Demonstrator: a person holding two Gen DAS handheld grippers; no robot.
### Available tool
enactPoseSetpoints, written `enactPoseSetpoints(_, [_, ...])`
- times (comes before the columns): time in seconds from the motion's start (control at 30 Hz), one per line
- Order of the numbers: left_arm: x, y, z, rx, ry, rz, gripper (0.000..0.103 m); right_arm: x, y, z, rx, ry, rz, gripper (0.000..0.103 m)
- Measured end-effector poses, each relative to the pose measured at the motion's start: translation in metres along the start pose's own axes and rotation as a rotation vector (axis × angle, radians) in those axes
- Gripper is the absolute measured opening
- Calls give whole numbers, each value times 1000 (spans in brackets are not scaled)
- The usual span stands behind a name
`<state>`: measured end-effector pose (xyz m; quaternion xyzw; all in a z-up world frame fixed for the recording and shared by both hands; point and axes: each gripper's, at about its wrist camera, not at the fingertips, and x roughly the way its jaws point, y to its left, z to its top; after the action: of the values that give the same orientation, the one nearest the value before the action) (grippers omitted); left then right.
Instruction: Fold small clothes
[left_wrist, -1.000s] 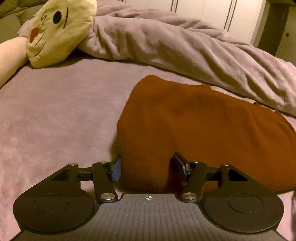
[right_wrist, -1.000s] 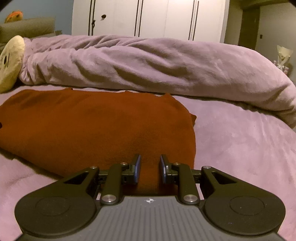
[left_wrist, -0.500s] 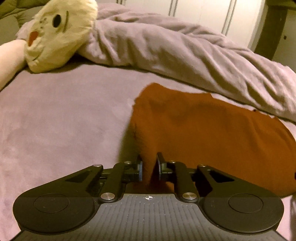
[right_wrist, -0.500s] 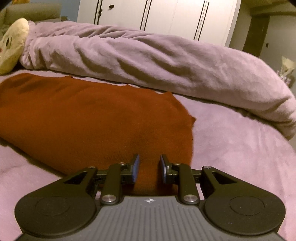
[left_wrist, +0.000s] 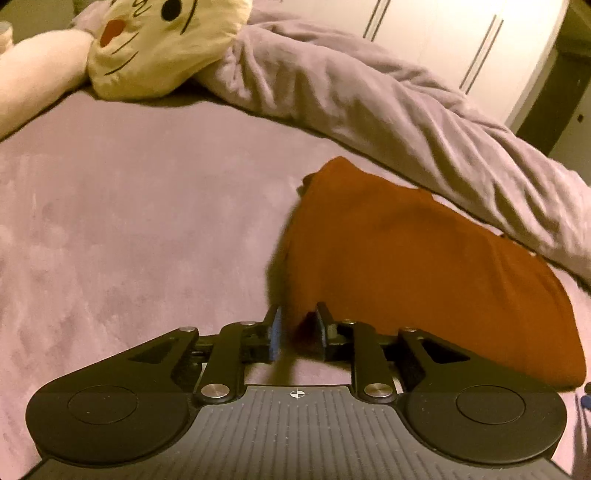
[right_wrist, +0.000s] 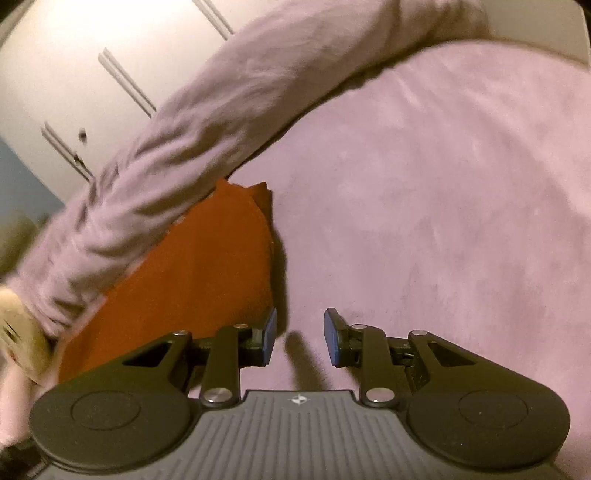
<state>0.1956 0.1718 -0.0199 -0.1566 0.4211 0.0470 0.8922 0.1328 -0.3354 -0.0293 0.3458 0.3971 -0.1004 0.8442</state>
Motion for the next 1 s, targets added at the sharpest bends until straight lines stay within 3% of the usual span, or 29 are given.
enactPoseSetpoints(0.17, [0, 3, 8, -31, -28, -56, 27, 8, 9, -6, -44, 23, 40, 27])
enactPoseSetpoints(0.23, [1, 1, 14, -28, -52, -85, 34, 15, 16, -7, -43, 35, 47, 27])
enactPoseSetpoints(0.3, [6, 0, 20, -21, -61, -145, 53, 21, 21, -8, -44, 32, 41, 27])
enactPoseSetpoints(0.33, [11, 0, 24, -15, -44, -172, 56, 22, 23, -9, -50, 31, 39, 27])
enactPoseSetpoints(0.4, [20, 1, 29, -16, -27, -211, 56, 21, 27, -11, -70, 27, 30, 28])
enactPoseSetpoints(0.53, [30, 10, 41, -61, -8, -365, 56, 21, 33, -11, -101, 39, 25, 30])
enactPoseSetpoints(0.63, [28, 16, 51, -66, -53, -273, 58, 19, 37, -10, -118, 43, 31, 31])
enactPoseSetpoints(0.73, [32, 22, 52, -109, -15, -270, 58, 16, 45, -13, -152, 33, 33, 32])
enactPoseSetpoints(0.83, [21, 6, 42, -63, -27, -213, 55, 8, 63, -18, -243, -25, 6, 31])
enactPoseSetpoints(1.0, [-6, -35, 19, 24, -126, -213, 72, 3, 111, -33, -454, -113, -30, 27])
